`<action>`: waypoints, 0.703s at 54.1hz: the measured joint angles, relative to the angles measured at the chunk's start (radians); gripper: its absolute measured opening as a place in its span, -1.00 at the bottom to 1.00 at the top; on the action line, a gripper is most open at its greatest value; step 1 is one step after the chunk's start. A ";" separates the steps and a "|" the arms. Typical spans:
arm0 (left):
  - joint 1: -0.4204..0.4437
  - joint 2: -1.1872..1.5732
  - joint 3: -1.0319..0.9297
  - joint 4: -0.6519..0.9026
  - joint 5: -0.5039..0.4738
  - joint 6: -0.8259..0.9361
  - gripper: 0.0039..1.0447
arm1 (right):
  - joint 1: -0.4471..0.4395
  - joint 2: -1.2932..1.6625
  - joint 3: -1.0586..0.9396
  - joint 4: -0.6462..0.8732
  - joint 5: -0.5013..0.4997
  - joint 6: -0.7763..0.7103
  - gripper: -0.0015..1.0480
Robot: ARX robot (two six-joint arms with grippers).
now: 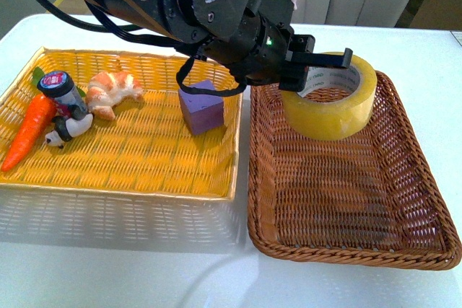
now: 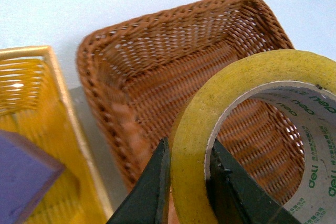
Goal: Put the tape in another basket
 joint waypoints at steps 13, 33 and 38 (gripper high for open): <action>-0.027 0.048 0.010 -0.015 0.001 -0.016 -0.72 | 0.000 0.000 0.000 0.000 0.000 0.000 0.83; -0.040 0.043 -0.050 0.021 -0.005 -0.027 0.27 | 0.000 0.000 0.000 0.000 0.000 0.000 0.83; -0.027 0.011 -0.104 0.059 -0.022 -0.029 0.54 | 0.000 0.000 0.000 0.000 0.000 0.000 0.83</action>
